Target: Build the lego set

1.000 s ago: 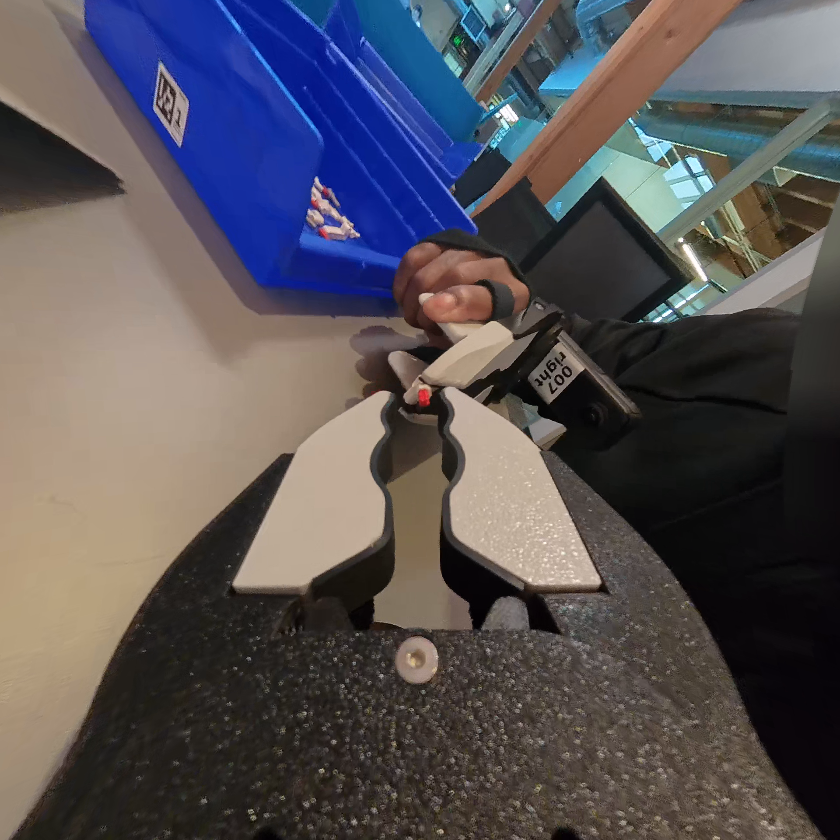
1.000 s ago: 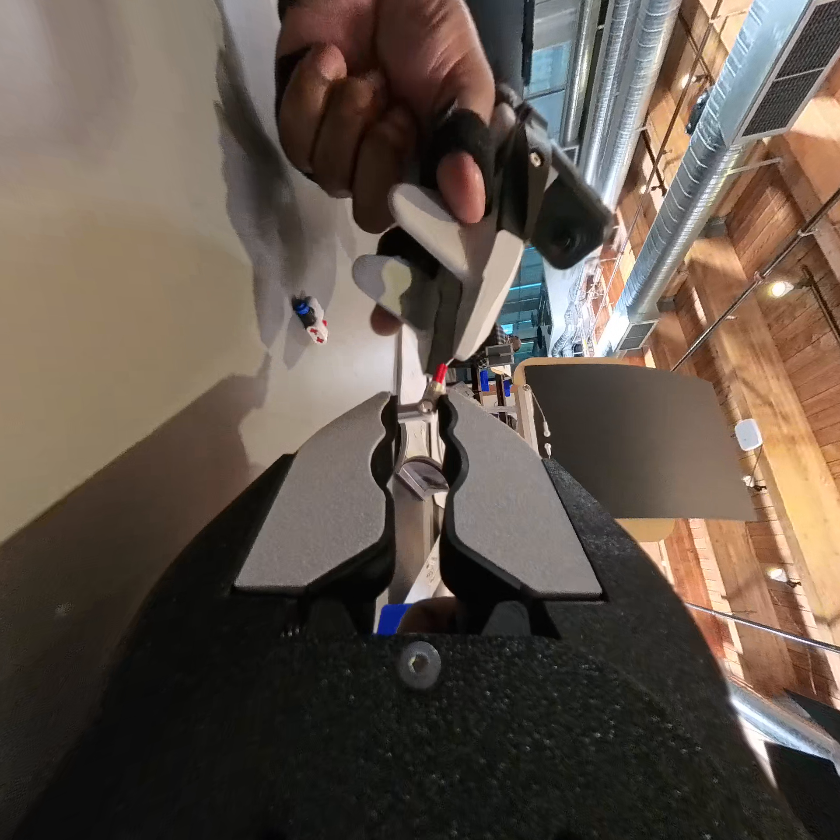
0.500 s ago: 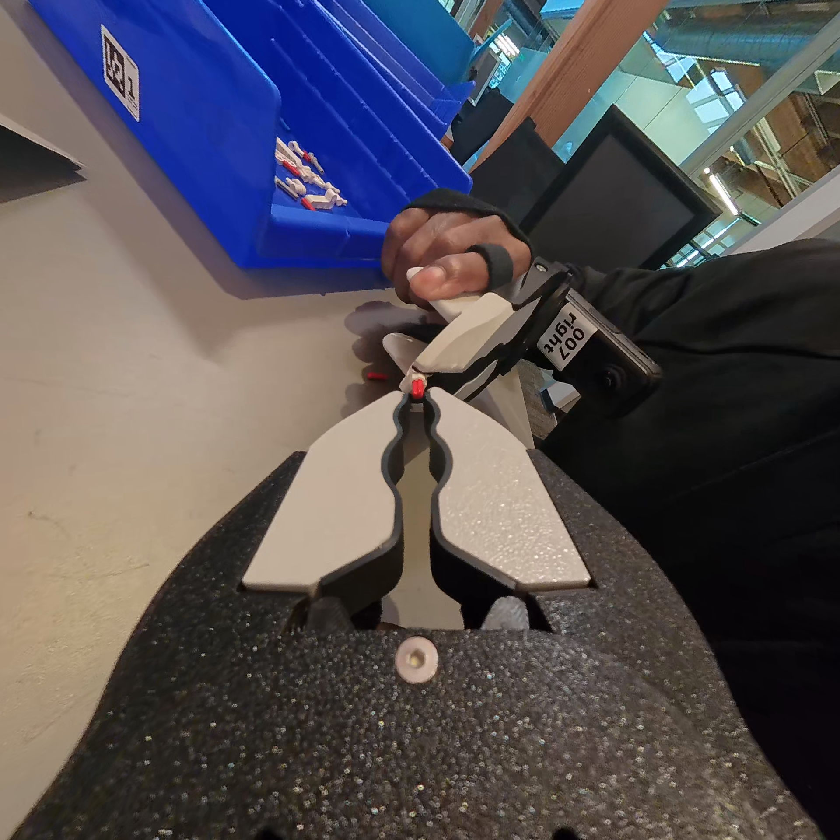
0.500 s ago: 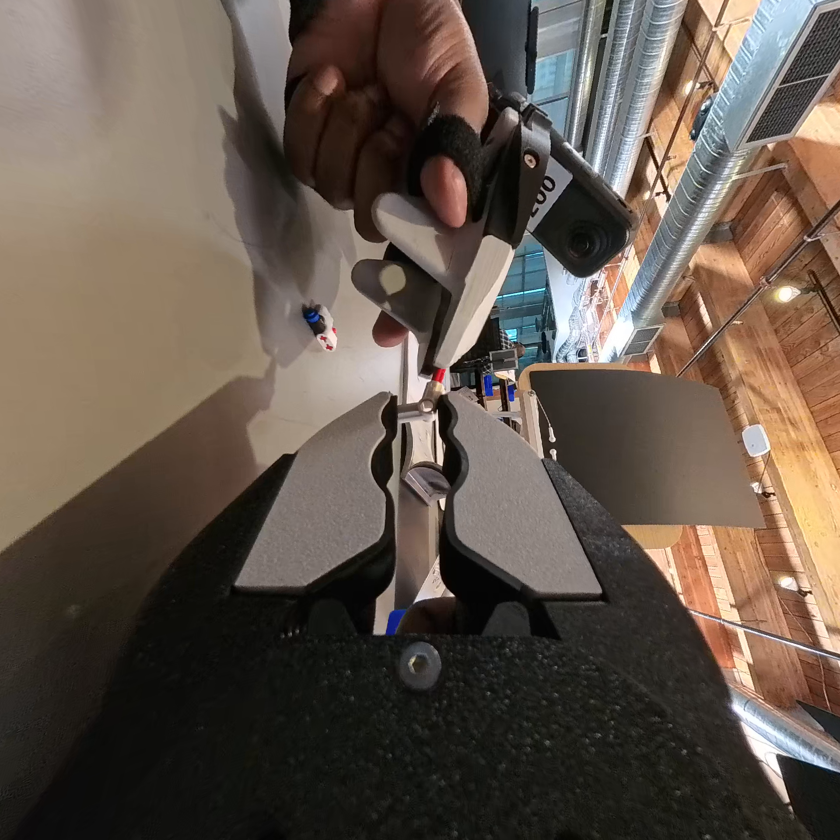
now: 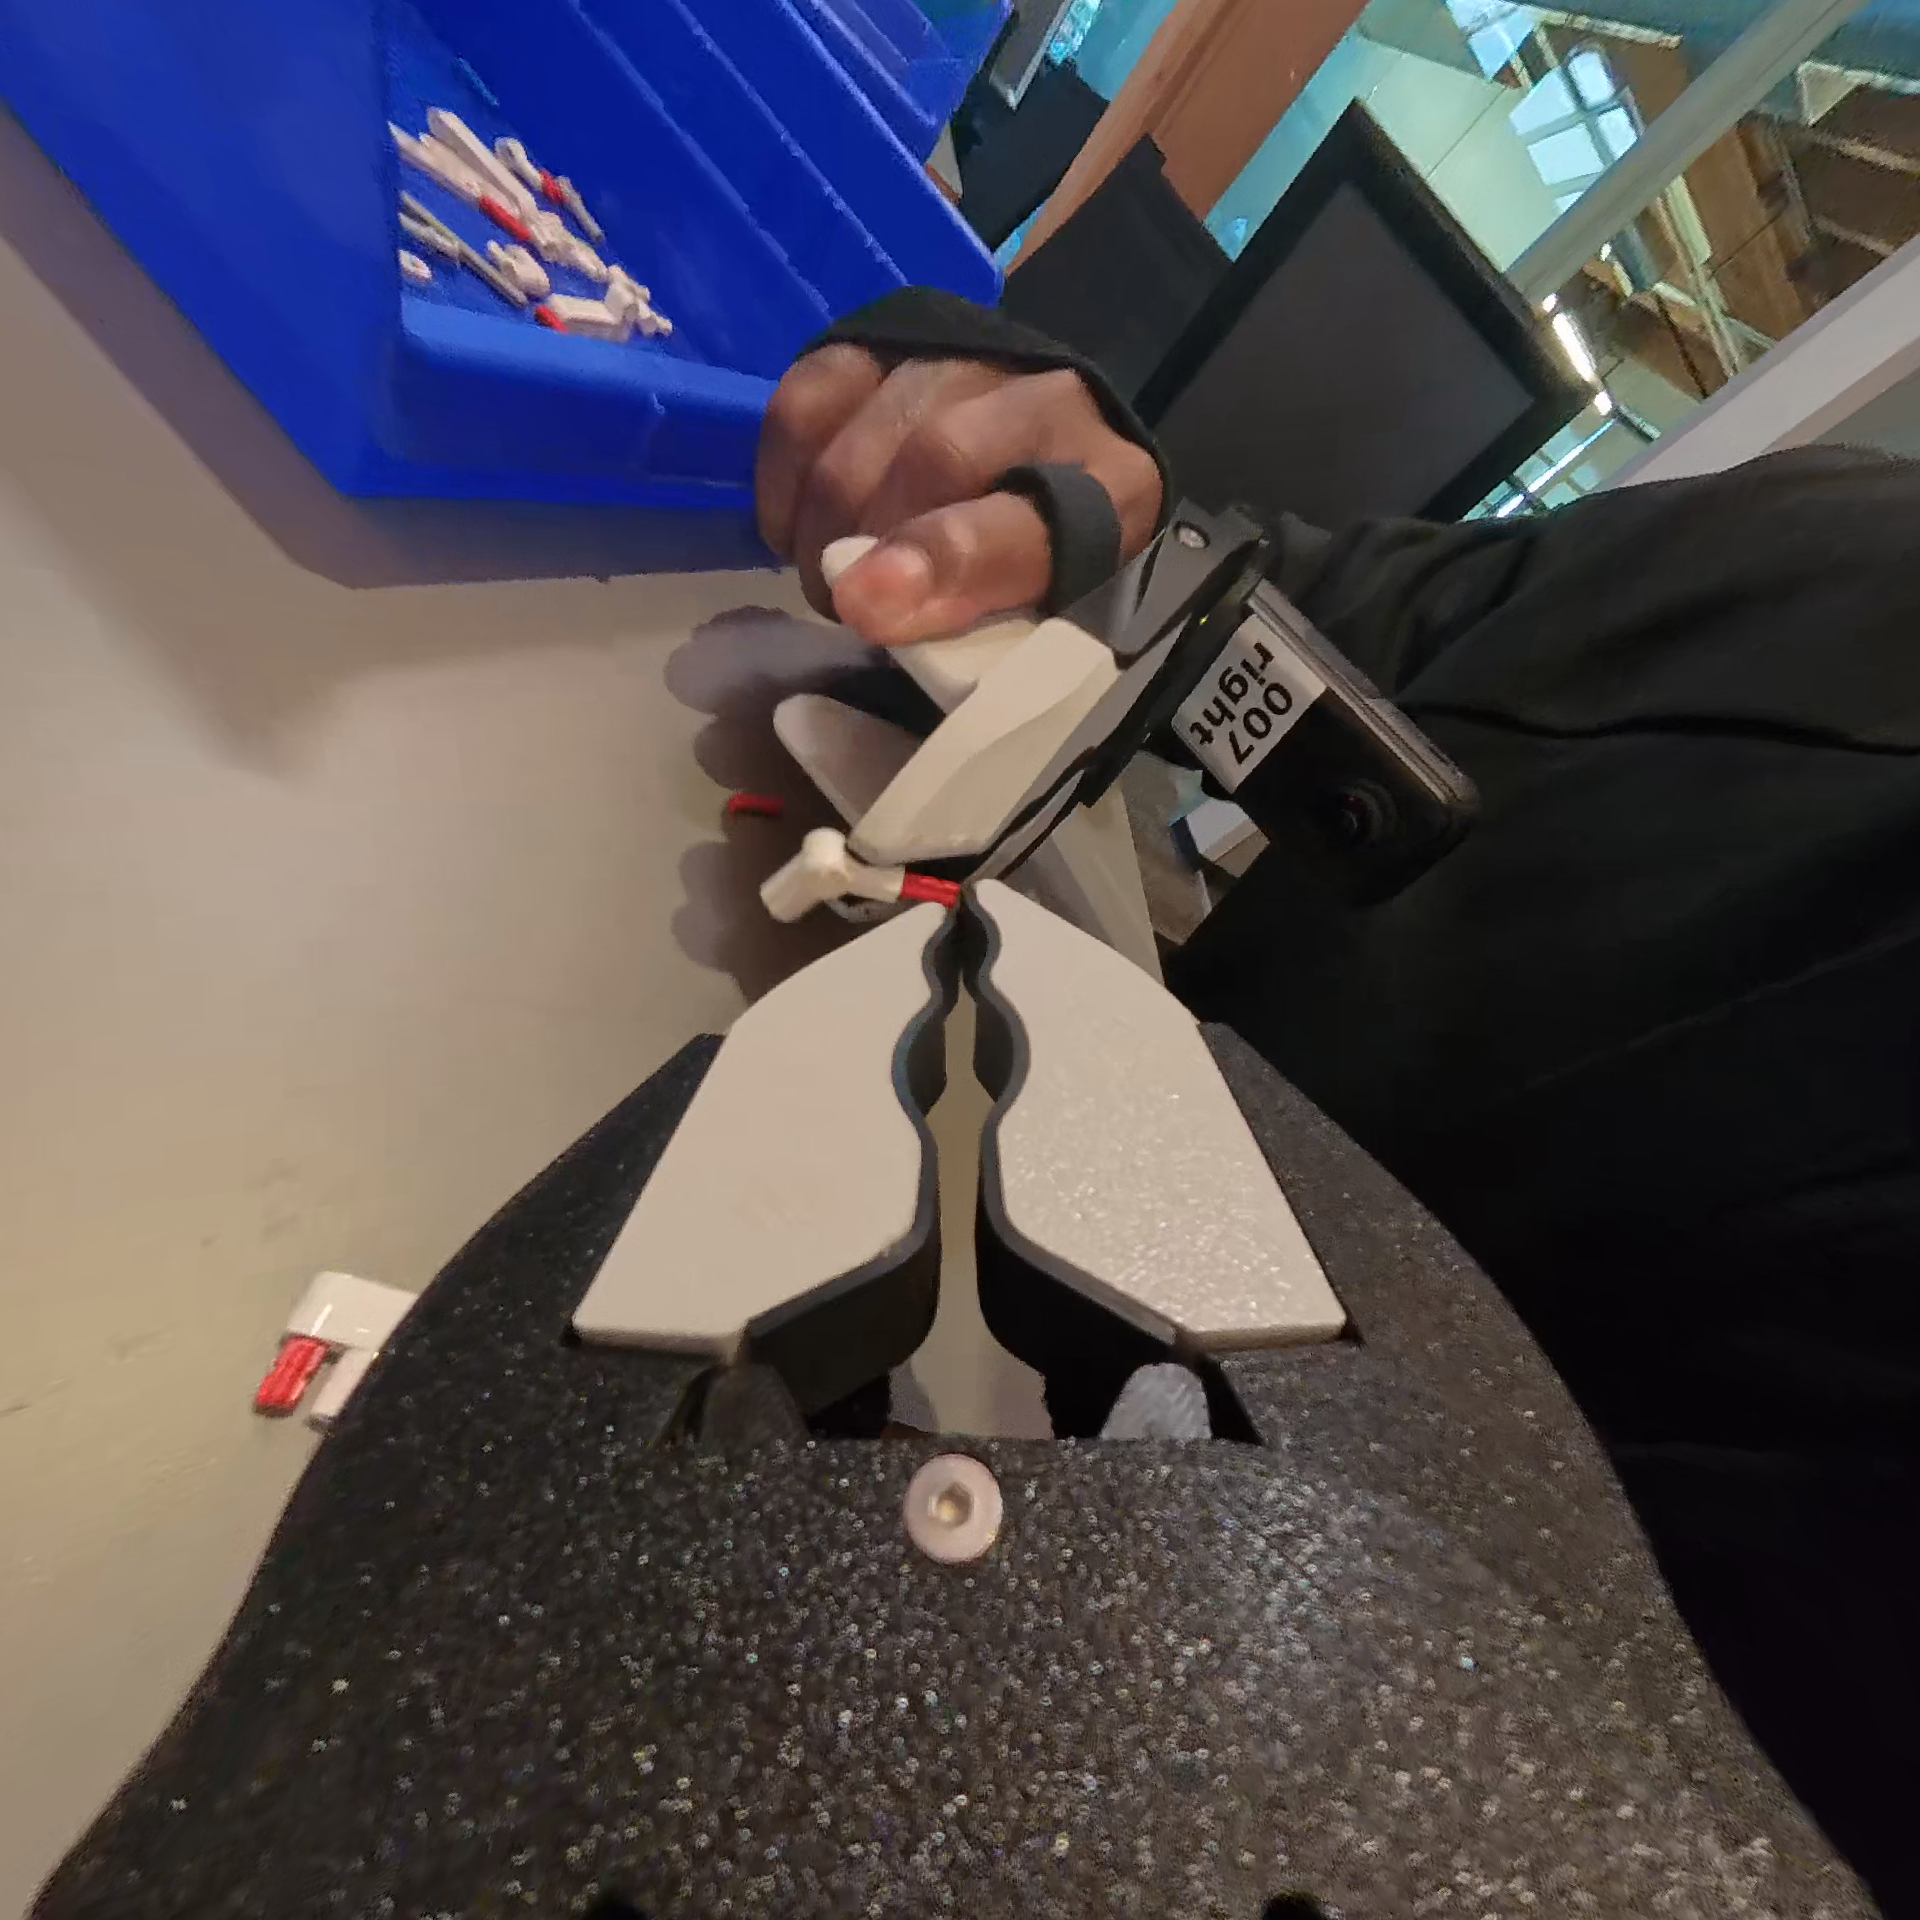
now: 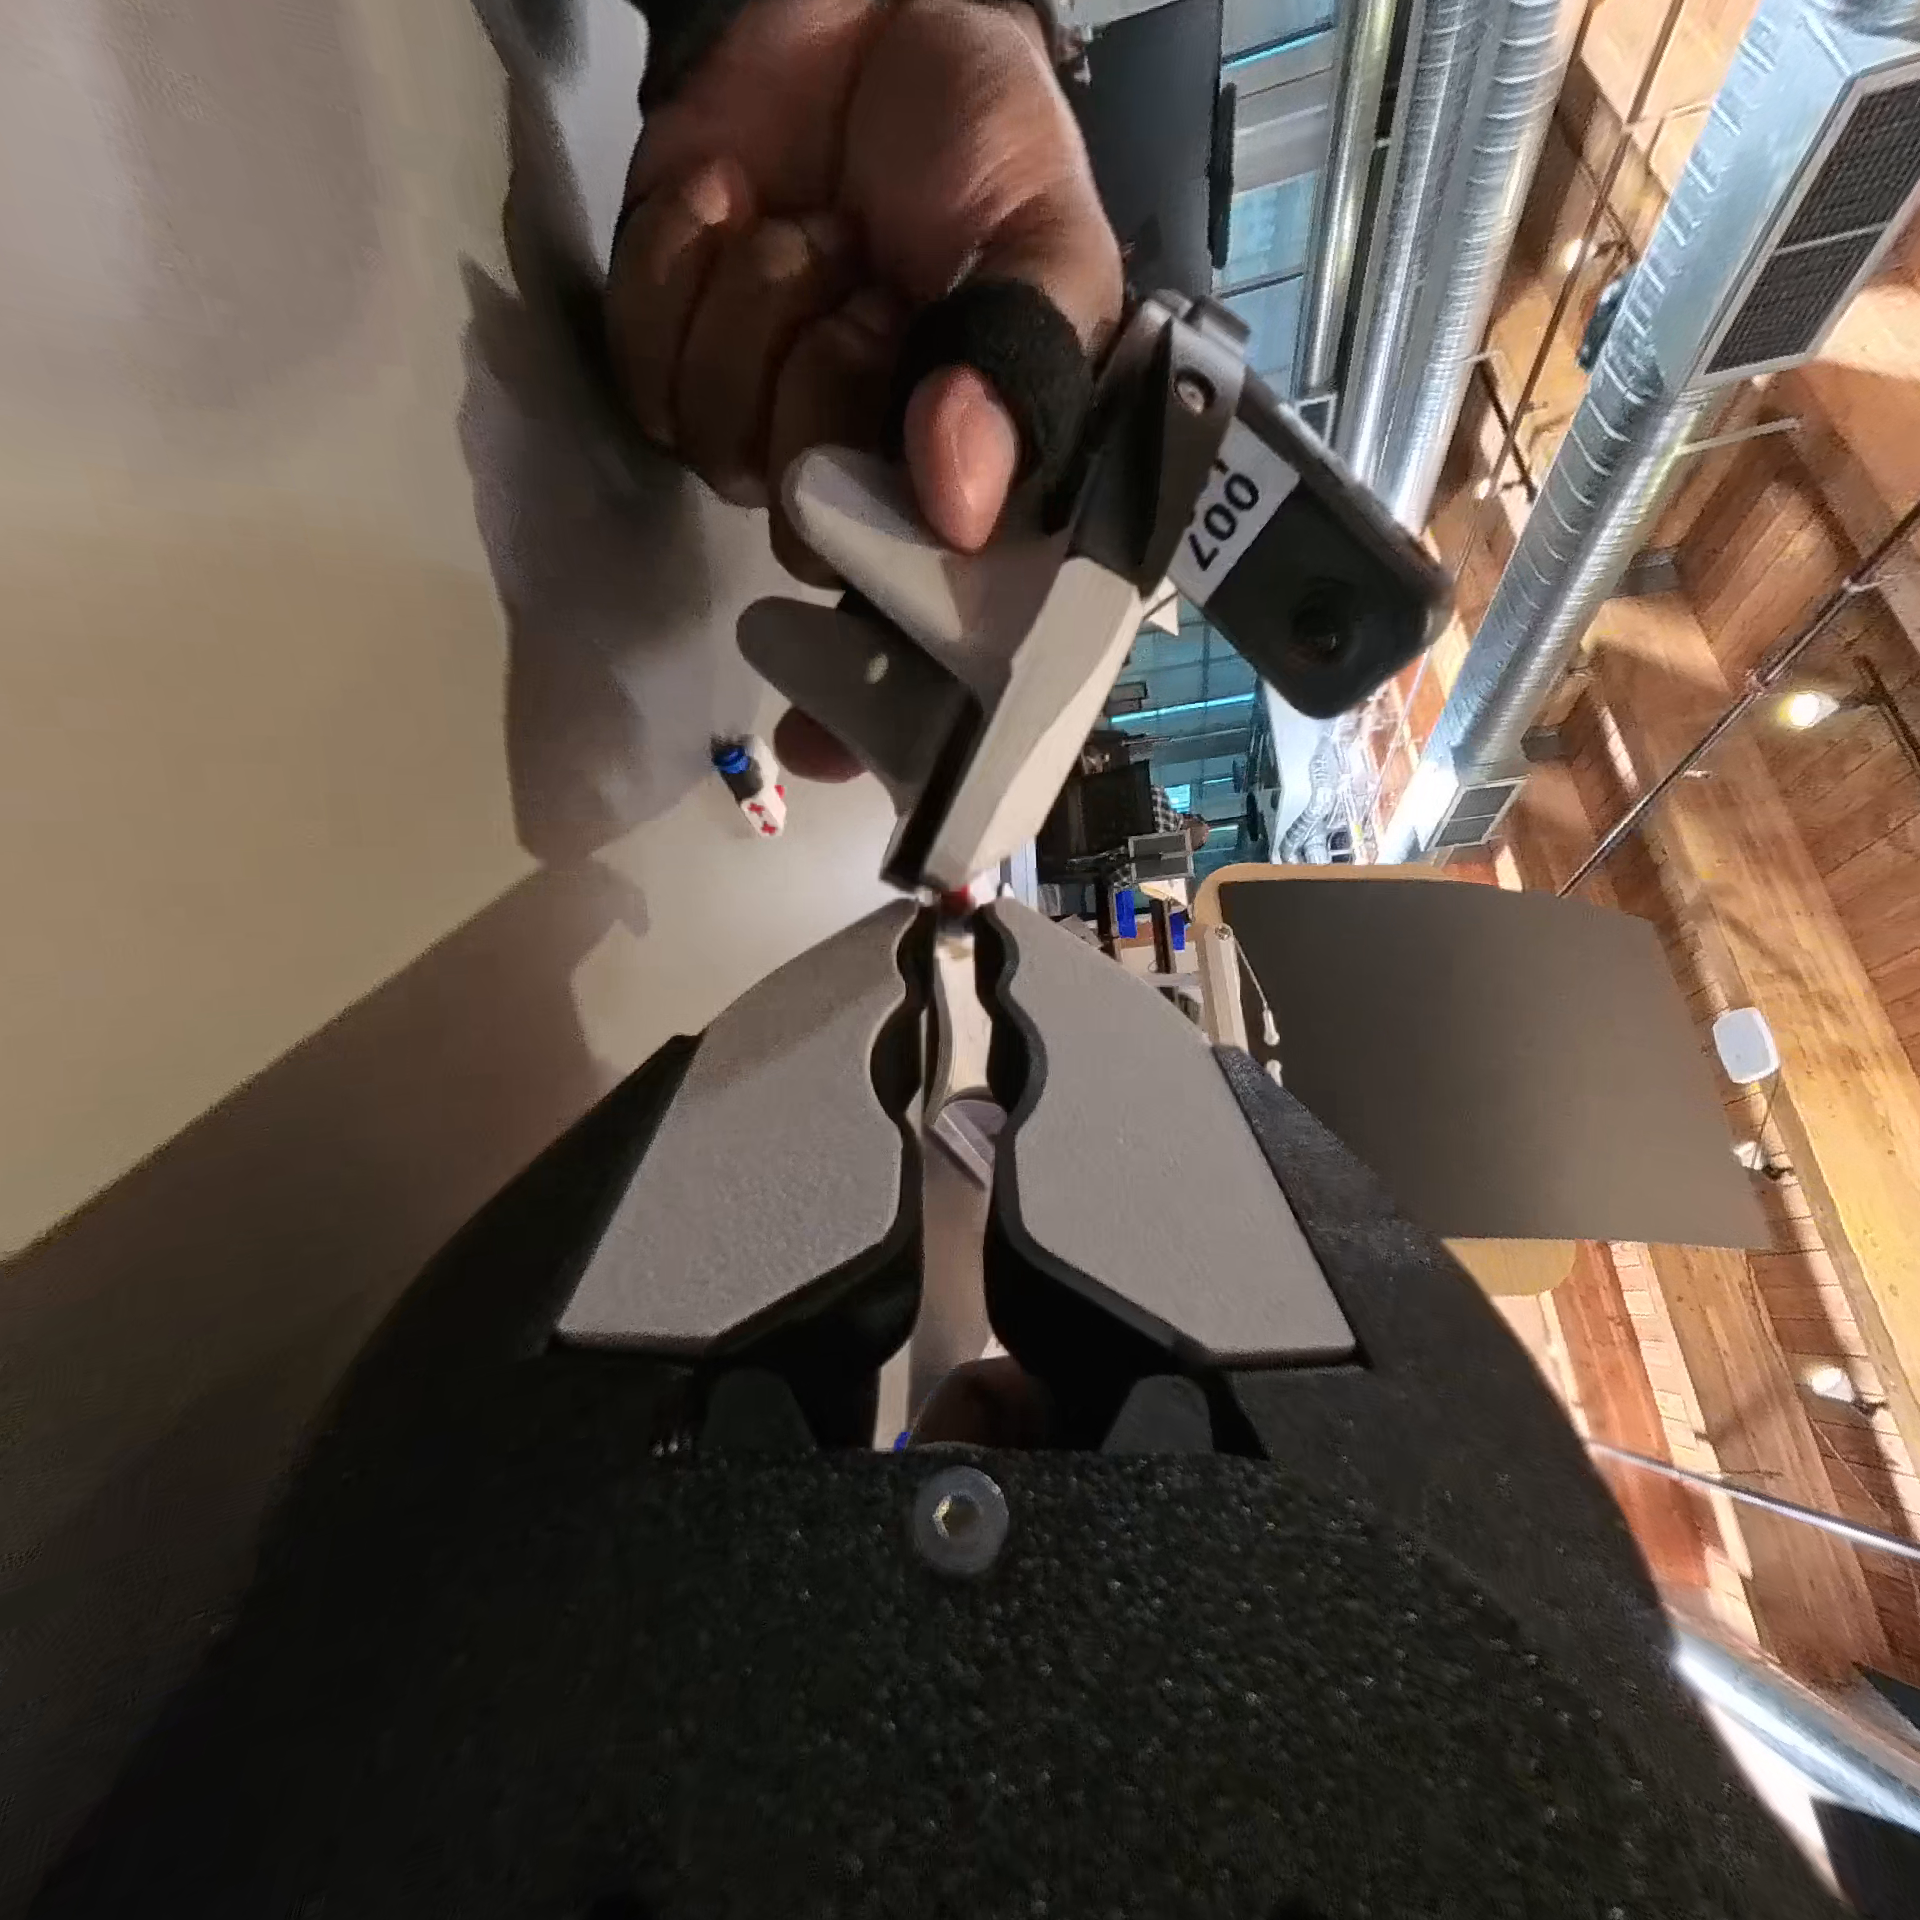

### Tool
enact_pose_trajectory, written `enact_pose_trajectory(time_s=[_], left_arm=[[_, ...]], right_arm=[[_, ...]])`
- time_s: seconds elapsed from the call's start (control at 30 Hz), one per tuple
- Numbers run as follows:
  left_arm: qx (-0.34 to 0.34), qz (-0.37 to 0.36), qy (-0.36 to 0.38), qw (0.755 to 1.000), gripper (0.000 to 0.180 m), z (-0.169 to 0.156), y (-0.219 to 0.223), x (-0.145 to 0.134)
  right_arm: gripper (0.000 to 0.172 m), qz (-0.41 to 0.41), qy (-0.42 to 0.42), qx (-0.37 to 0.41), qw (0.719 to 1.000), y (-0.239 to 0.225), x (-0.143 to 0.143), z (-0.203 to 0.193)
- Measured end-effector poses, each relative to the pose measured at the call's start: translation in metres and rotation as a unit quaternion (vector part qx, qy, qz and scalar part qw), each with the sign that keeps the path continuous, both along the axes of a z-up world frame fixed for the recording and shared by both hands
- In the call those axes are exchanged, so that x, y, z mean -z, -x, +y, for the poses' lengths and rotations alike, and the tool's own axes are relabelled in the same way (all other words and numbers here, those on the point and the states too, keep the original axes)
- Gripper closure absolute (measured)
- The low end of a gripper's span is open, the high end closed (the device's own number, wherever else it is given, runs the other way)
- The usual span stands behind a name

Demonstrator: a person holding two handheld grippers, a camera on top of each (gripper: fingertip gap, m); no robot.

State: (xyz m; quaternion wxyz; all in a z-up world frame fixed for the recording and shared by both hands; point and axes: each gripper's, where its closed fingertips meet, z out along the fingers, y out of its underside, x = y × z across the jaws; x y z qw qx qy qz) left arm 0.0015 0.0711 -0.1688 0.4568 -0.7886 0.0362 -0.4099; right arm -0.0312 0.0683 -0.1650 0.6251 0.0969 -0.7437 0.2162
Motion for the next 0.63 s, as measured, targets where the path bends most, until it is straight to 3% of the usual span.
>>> enact_pose_trajectory(time_s=[0.3,0.63], left_arm=[[-0.023,0.007,0.0,1.0,0.18,0.002,0.011,0.0],[-0.042,0.055,-0.041,0.997,0.149,0.006,0.025,-0.004]], right_arm=[[0.165,-0.006,0.014,0.024,1.0,0.007,0.003,0.006],[0.165,-0.009,0.043,0.005,0.999,0.003,-0.002,0.001]])
